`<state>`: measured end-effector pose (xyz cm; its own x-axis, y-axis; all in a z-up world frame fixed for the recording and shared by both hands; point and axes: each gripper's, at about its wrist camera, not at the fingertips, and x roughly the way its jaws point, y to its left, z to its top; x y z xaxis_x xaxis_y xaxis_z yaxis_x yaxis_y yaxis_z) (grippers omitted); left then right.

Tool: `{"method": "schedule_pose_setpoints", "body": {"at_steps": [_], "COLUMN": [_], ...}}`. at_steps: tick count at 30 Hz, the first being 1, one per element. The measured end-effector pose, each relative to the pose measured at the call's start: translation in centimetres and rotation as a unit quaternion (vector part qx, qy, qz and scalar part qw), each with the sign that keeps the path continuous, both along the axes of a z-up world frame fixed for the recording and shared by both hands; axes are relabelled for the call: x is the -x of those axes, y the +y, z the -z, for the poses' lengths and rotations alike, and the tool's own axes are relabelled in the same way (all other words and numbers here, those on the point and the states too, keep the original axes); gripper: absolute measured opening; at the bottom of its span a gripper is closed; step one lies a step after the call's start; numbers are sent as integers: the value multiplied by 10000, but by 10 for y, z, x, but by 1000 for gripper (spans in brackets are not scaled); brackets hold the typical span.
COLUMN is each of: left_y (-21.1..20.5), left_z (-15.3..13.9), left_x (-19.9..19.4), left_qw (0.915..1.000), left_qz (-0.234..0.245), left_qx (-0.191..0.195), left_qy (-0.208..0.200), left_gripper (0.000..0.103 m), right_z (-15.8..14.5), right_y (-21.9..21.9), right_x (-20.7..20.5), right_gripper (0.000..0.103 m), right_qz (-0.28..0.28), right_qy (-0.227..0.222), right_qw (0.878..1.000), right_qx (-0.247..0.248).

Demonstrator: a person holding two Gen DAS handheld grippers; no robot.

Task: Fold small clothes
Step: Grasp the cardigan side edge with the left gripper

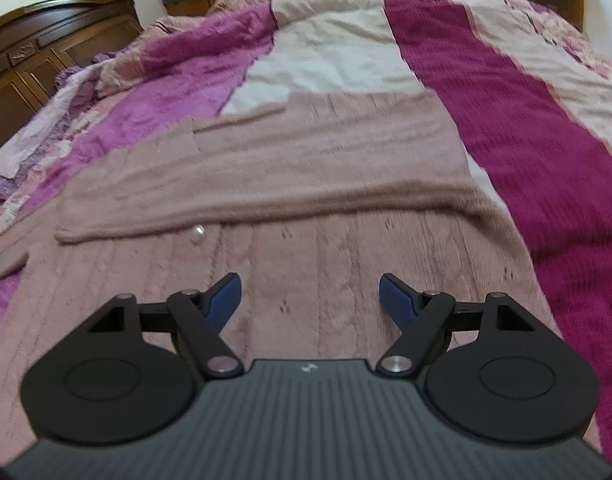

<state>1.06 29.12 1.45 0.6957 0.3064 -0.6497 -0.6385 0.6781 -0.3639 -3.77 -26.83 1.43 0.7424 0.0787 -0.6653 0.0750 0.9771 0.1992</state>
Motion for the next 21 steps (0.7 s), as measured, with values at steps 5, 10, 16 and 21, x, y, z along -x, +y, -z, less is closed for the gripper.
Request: {"method": "schedule_pose_setpoints", "body": {"at_steps": [5,10,16,21], "left_y": [2,-2,-1,15], "left_z": [3,-9,-8,8], "left_x": [-17,-13,-17,-20], "left_qw": [9992,9968,9965,9992], "left_qz": [138,389,495,216], "left_qx": [-376,-612,-617,2], "left_qy": [78,-344,-278,-339], "left_gripper": [68,23,21,22], "right_z": [13,12,13,14], "right_y": [-5,-3,1,-2], "right_x": [1,1,-1,0], "right_gripper": [77,77,77,77], "right_qz": [142,128,109,109], "right_qy": [155,160,189,200], "right_qw": [9997,9998,9997,9997], "right_qx": [-138,-56,71,-9]}}
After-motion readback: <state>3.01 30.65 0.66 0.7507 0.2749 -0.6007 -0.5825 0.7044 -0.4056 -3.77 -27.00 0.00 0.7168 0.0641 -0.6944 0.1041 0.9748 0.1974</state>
